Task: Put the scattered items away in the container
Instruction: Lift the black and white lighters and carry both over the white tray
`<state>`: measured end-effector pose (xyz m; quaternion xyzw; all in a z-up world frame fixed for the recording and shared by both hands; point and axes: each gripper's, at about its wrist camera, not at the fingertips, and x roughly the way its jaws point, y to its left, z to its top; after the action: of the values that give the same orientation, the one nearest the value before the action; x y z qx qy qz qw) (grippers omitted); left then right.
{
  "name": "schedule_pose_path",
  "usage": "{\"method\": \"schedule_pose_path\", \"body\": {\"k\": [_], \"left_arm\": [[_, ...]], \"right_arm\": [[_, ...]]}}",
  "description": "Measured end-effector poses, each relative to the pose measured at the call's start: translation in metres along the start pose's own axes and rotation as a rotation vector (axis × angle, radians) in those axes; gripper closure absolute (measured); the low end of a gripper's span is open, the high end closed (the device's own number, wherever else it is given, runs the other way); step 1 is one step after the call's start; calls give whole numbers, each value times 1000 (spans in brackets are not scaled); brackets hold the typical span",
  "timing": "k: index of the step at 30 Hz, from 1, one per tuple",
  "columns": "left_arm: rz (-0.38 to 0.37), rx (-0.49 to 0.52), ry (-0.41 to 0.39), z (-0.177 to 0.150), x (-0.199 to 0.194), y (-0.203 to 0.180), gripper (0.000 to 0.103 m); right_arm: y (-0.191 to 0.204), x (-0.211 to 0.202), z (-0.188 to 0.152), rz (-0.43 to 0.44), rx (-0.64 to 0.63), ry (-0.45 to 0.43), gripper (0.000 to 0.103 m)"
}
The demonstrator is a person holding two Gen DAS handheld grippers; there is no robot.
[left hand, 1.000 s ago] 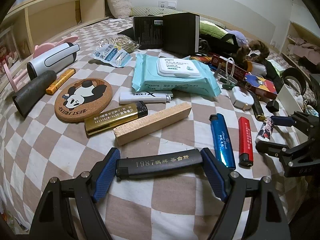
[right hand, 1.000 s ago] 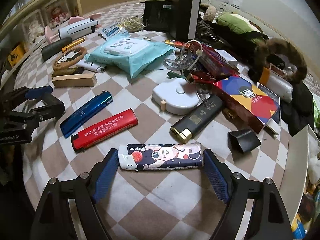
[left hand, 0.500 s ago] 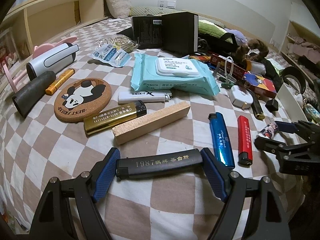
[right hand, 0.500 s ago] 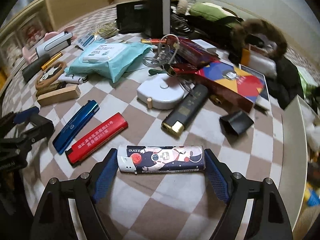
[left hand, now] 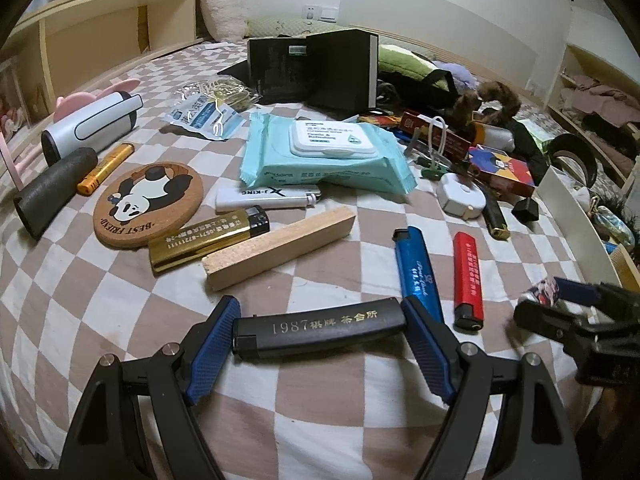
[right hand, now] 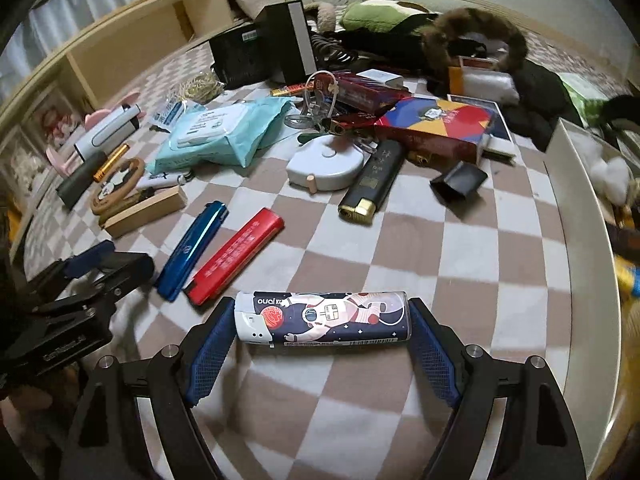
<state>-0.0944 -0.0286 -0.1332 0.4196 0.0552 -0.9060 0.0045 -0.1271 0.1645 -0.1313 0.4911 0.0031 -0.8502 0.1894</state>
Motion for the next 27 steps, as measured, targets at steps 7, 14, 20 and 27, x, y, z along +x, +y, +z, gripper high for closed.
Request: {"method": "schedule_pose_path", "body": {"k": [7, 14, 20, 27], "left_arm": [[-35, 21, -6, -1, -6, -9, 21], [-86, 65, -55, 8, -28, -24, 21], [-90, 102, -119, 20, -48, -35, 21], [-134, 130, -149, 30, -60, -58, 21]], "right_arm": [[2, -14, -12, 24, 75, -26, 19], [-8, -32, -16, 74, 154, -70, 19], [-25, -55, -14, 112, 219, -127, 19], [-55, -88, -15, 101, 275, -195, 19]]}}
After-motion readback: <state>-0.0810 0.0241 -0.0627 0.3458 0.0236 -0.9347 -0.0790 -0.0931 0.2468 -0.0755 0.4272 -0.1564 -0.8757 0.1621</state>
